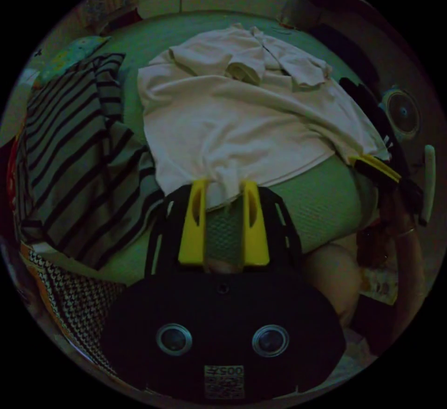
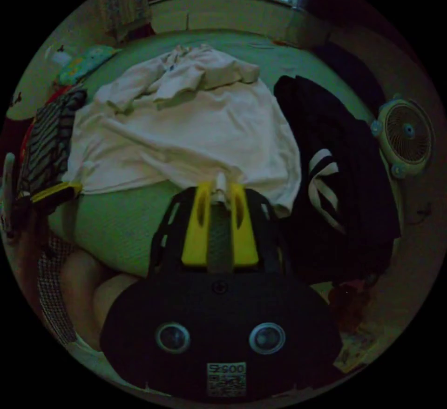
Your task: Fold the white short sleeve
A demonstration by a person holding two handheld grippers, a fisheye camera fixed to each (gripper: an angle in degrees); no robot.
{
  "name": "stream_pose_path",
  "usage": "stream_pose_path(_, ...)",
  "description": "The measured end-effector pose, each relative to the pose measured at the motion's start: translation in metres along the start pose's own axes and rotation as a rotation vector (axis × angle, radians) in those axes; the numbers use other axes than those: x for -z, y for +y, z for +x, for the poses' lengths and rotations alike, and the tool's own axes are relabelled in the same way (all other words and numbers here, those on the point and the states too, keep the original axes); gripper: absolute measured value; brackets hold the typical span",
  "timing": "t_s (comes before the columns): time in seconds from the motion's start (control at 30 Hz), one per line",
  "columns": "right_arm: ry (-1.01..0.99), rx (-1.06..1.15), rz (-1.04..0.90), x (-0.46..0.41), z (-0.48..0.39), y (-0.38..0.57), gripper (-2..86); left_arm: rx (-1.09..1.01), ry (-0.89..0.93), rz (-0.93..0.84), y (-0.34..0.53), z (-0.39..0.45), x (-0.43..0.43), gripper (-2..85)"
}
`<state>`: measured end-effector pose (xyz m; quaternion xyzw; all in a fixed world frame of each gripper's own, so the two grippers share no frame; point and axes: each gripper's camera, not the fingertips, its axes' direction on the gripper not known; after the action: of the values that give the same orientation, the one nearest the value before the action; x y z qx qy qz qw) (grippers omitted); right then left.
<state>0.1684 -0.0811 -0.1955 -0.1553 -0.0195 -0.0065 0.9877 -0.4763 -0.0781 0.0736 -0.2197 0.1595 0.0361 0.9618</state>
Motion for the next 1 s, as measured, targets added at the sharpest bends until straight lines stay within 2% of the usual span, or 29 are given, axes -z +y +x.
stream_pose_path(0.03, -0.038, 0.023, -0.006, 0.007, 0.004, 0.002, -0.3, 0.002, 0.008, -0.006, 0.004, -0.004, 0.003, 3.1)
stream_pose_path(0.27, -0.165, 0.178, -0.007, 0.057, 0.008, 0.064, -1.5, -0.097, 0.026, 0.045, 0.060, -0.019, 0.041, 1.4)
stream_pose_path(0.47, -0.093, 0.172, -0.025, 0.025, 0.000, 0.132, -1.6, -0.081, 0.095, 0.014, 0.124, -0.028, 0.010, 1.4)
stream_pose_path(0.67, -0.077, 0.095, -0.038, 0.001, 0.002, 0.159, -1.3, -0.010, 0.016, 0.042, 0.156, -0.029, -0.027, 2.2)
stream_pose_path(0.83, -0.074, 0.098, 0.104, 0.026, -0.009, 0.137, -1.4, -0.023, -0.016, 0.197, 0.151, -0.015, -0.018, 1.0)
stream_pose_path(1.0, -0.009, 0.063, 0.194, 0.004, -0.037, 0.070, -1.1, -0.051, 0.037, 0.204, 0.085, 0.012, -0.044, -0.1)
